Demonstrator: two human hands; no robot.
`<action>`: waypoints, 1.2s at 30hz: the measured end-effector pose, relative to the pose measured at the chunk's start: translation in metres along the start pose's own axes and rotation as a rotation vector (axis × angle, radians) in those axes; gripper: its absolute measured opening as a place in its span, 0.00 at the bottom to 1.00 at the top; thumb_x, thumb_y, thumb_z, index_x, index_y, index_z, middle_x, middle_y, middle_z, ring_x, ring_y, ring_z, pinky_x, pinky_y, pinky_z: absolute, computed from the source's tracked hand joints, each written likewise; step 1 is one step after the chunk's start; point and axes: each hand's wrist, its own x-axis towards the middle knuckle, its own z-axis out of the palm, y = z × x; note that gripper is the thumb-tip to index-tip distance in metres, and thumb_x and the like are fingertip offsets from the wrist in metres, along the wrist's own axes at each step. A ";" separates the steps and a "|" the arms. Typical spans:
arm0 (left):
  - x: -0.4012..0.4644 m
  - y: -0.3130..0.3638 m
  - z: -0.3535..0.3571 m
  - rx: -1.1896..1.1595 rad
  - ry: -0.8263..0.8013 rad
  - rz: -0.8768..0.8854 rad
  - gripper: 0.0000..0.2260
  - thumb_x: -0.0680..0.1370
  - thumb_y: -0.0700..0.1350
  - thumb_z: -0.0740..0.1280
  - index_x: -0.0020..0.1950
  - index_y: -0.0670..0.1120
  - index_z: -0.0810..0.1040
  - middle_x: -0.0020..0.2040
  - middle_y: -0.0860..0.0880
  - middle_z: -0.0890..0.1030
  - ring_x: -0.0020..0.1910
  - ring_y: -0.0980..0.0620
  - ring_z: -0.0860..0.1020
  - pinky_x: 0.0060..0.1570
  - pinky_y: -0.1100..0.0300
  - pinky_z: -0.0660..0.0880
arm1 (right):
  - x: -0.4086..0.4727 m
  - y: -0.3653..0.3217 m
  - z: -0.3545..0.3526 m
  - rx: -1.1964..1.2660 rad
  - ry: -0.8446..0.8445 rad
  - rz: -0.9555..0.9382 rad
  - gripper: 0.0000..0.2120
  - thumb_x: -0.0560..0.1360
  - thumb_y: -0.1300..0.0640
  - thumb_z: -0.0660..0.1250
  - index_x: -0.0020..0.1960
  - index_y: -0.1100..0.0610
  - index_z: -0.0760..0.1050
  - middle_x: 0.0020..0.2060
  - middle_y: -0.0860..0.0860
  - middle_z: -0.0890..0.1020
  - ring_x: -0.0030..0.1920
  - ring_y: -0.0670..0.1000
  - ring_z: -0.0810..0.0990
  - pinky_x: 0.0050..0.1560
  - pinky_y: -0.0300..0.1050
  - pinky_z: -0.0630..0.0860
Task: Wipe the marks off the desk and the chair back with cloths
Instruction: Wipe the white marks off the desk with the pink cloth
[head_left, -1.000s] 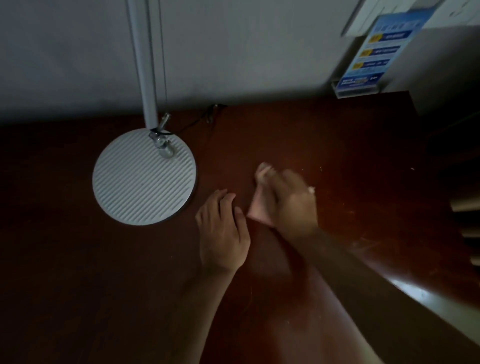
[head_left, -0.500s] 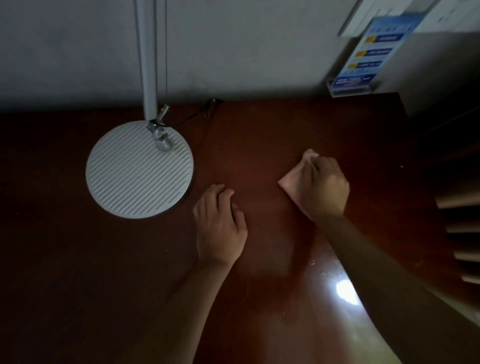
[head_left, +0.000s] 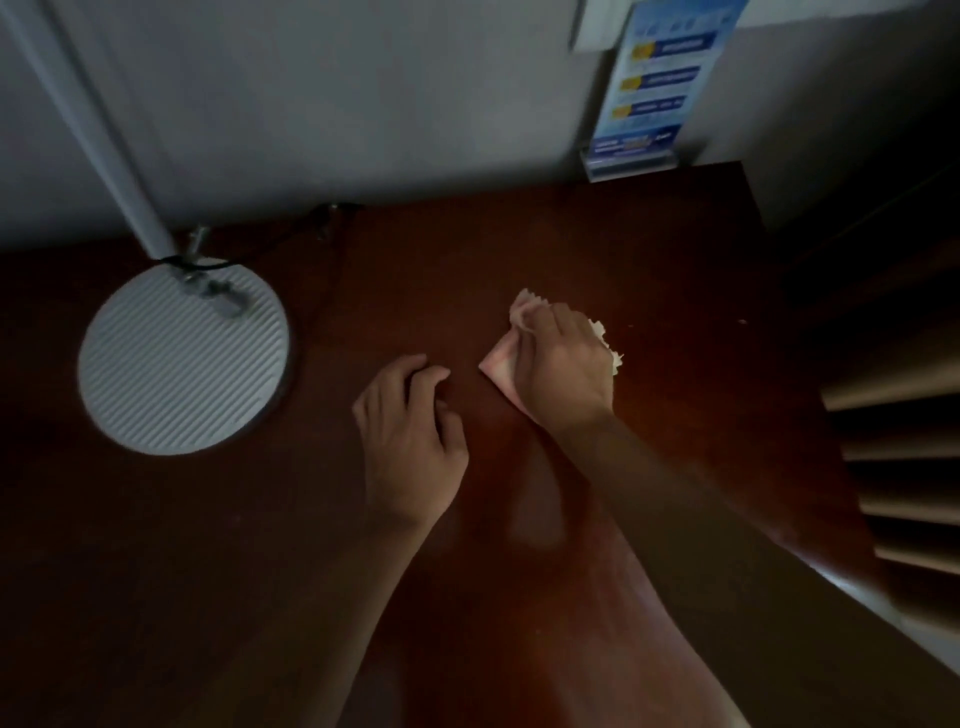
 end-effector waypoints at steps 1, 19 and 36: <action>0.002 0.018 0.009 -0.011 -0.006 0.019 0.15 0.72 0.40 0.64 0.58 0.44 0.79 0.61 0.45 0.77 0.63 0.46 0.73 0.64 0.48 0.67 | 0.002 0.018 -0.006 -0.008 0.010 0.004 0.06 0.67 0.67 0.73 0.43 0.61 0.79 0.35 0.55 0.80 0.33 0.55 0.79 0.28 0.43 0.74; -0.023 0.178 0.111 0.076 -0.136 0.060 0.15 0.77 0.42 0.60 0.60 0.42 0.78 0.63 0.44 0.77 0.65 0.44 0.74 0.64 0.47 0.68 | -0.040 0.171 -0.099 0.021 -0.027 -0.093 0.10 0.75 0.61 0.62 0.48 0.61 0.81 0.39 0.56 0.83 0.40 0.57 0.82 0.42 0.50 0.80; -0.023 0.178 0.116 0.100 -0.133 0.050 0.14 0.79 0.44 0.60 0.60 0.42 0.79 0.63 0.45 0.77 0.65 0.46 0.74 0.64 0.48 0.68 | 0.016 0.226 -0.084 -0.128 -0.038 0.347 0.10 0.75 0.61 0.61 0.52 0.62 0.79 0.45 0.59 0.82 0.44 0.59 0.81 0.42 0.45 0.76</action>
